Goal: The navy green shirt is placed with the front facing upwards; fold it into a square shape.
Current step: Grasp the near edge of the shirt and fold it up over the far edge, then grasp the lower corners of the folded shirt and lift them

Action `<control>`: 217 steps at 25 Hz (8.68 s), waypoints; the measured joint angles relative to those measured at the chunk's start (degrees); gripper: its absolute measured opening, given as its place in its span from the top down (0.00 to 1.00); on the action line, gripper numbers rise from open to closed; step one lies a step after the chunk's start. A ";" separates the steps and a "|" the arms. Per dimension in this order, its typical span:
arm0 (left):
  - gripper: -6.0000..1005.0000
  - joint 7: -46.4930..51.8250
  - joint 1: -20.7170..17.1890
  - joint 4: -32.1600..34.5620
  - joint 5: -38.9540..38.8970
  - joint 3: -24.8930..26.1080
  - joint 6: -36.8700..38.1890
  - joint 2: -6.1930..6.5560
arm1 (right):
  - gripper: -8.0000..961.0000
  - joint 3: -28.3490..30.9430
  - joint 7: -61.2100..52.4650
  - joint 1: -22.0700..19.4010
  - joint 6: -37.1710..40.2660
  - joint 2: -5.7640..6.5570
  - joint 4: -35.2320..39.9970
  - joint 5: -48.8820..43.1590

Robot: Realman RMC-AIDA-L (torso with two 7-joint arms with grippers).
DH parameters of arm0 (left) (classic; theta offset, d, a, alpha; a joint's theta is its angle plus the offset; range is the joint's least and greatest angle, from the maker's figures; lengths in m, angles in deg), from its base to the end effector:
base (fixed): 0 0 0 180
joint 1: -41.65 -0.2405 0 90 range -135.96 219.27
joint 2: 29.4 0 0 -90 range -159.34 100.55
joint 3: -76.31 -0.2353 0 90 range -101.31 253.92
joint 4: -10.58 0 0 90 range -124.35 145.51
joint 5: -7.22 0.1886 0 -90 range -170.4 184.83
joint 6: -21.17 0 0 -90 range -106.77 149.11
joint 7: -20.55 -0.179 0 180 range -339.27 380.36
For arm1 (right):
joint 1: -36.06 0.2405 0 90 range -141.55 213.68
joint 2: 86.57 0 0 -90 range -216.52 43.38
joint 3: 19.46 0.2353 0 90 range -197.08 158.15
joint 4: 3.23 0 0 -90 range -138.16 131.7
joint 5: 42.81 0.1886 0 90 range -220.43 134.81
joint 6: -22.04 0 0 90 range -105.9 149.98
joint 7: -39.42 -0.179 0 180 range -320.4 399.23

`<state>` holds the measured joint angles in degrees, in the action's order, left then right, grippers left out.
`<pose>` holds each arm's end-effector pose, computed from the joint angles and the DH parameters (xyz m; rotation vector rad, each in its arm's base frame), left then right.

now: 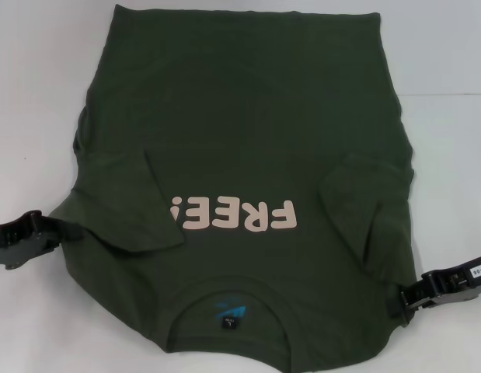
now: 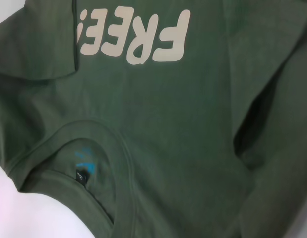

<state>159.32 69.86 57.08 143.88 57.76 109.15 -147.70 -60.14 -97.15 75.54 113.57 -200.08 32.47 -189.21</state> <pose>-0.3013 0.3124 0.0295 -1.8941 -2.0064 -0.6530 0.2686 0.3069 -0.0164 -2.4440 1.8696 -0.0724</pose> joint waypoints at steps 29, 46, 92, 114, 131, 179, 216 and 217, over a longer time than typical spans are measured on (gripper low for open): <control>0.96 -5.00 -4.59 4.81 4.43 -1.03 14.47 0.30 | 0.95 0.15 2.56 -2.91 9.91 2.60 2.26 -0.23; 0.97 1.78 6.28 -1.18 6.28 -3.69 4.78 2.05 | 0.95 9.66 1.83 -1.55 2.89 3.64 1.78 8.36; 0.96 9.60 23.53 -14.58 7.37 -21.90 -51.15 1.81 | 0.95 -7.46 -3.07 15.77 -57.36 0.63 -8.37 9.78; 0.95 9.70 23.68 -15.17 7.37 -22.07 -52.44 1.42 | 0.94 -8.82 -4.31 17.28 -56.84 1.16 -9.20 8.63; 0.50 12.09 15.15 -1.93 0.85 -21.45 -46.31 -2.23 | 0.41 -3.49 -2.96 9.93 -41.97 1.71 -0.54 15.28; 0.35 -21.91 3.39 -11.80 -15.40 -17.59 -37.52 -1.89 | 0.41 1.48 14.68 -11.86 -15.65 1.13 -0.93 44.06; 0.93 -15.64 5.82 -7.44 -14.93 -18.62 -33.74 -0.97 | 0.48 0.78 -2.88 -1.91 -20.43 7.16 0.29 17.40; 0.93 -15.31 6.03 -7.44 -14.93 -18.68 -33.74 -0.89 | 0.48 0.61 -4.16 -0.71 -21.85 6.93 0.39 14.64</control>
<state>144.01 75.89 49.63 128.95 39.08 75.41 -148.59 -59.53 -101.31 74.83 91.72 -193.16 32.86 -174.57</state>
